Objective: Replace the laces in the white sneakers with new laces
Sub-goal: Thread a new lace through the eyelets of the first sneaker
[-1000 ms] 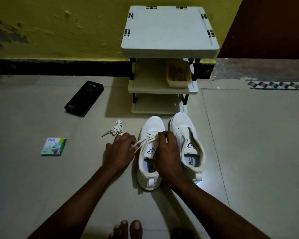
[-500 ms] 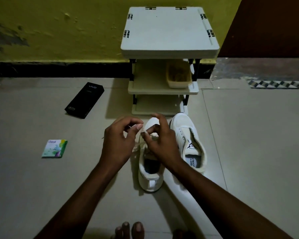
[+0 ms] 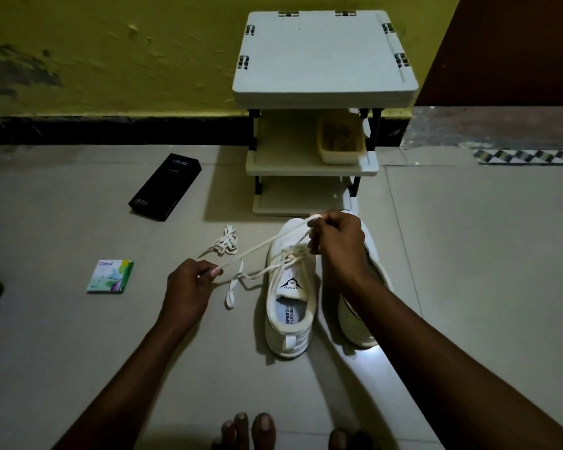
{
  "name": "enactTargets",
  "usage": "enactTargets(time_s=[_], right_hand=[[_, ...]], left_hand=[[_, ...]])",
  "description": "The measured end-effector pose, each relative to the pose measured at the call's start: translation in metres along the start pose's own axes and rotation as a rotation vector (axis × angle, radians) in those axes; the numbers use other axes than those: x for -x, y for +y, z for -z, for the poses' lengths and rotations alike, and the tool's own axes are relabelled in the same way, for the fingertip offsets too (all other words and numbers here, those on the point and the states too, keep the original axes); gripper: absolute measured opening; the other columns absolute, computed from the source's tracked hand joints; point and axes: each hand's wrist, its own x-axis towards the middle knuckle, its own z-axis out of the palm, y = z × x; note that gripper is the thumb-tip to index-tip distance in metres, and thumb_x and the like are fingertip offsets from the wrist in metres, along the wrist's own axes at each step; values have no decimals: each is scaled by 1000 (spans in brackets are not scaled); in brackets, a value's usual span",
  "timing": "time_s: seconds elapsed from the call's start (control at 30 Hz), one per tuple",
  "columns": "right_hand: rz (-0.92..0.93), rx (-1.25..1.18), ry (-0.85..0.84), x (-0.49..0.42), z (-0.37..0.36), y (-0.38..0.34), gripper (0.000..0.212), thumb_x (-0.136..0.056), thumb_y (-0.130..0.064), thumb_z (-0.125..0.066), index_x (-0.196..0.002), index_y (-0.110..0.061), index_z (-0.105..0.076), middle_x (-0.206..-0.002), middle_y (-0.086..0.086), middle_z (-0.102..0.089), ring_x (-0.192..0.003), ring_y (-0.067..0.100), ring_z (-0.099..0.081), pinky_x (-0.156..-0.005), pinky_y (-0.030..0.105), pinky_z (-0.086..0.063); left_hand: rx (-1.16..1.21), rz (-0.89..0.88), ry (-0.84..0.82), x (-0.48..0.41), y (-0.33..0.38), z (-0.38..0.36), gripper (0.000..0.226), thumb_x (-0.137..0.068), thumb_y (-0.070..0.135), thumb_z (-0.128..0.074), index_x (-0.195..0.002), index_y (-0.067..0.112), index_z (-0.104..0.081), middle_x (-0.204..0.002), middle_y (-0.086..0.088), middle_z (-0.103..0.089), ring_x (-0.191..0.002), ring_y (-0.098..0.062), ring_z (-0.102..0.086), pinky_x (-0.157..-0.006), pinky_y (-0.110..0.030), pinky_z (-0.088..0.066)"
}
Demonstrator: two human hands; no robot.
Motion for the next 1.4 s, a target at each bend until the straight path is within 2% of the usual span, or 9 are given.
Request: enactTargets(time_s=[0.17,0.27,0.37,0.4,0.57,0.73,0.97,1.23,1.4], right_hand=[[-98,-199,-42,2,1,-1,14,-94,4,-51,-91,14,-60,-71,16,-62,-64,28,-66,-61,33,-57],[11,85,-36,4,8,6,13,-90,-10,-66,-102,-7,-68,-82,6,-73,-79,22,-73,-80,39,-60],[80,446,-74,17,17,5,26,-85,-19,-73,-109,-17,-65,-76,-8,-67,-73,3,-65,-66,6,-44],[97,519,-101,22,18,5,31,-83,-23,-76,-111,-18,-65,-77,-8,-68,-72,2,-62,-61,4,-40],[197,670,-199,39,14,11,49,-71,-25,-83,-114,-14,-63,-81,1,-73,-80,17,-68,-78,30,-53],[230,619,-132,41,13,21,21,-75,-10,-71,-93,-1,-66,-77,13,-69,-71,28,-67,-66,47,-55],[88,437,-15,44,15,34,31,-81,-12,-72,-112,-12,-68,-97,2,-71,-88,14,-66,-76,20,-49],[20,332,19,43,16,36,26,-81,-8,-71,-106,-13,-69,-90,-3,-70,-86,9,-65,-76,21,-48],[3,286,27,43,18,36,25,-79,-8,-72,-103,-15,-70,-86,-7,-70,-83,4,-67,-76,22,-53]], left_hand=[[-96,22,39,-1,-1,-2,12,-95,7,-67,-93,11,-78,-100,-15,-60,-87,-23,-59,-70,-18,-35],[90,81,57,2,13,-7,15,-98,14,-64,-87,15,-75,-81,-11,-66,-66,-20,-65,-52,-15,-44],[322,115,51,1,38,-12,15,-96,13,-66,-83,11,-75,-61,-4,-67,-53,-16,-62,-49,-26,-50],[374,106,47,0,47,-13,15,-94,12,-68,-82,9,-74,-59,-3,-67,-52,-14,-61,-51,-26,-49],[597,94,-67,0,90,-23,5,-90,-2,-70,-86,-4,-68,-68,-15,-71,-54,-20,-68,-54,-27,-58],[688,81,-256,1,110,-36,12,-83,-20,-68,-81,-12,-59,-77,-27,-67,-65,-30,-74,-60,-29,-62],[546,26,-201,-1,105,-61,35,-84,-10,-75,-70,7,-47,-67,-18,-68,-70,-31,-77,-67,-43,-63],[529,74,-237,-3,108,-70,16,-78,-9,-80,-83,3,-72,-79,-18,-74,-77,-30,-77,-71,-44,-64],[572,124,-239,-1,108,-78,12,-81,-9,-78,-83,1,-72,-79,-21,-75,-74,-30,-77,-71,-38,-64]])
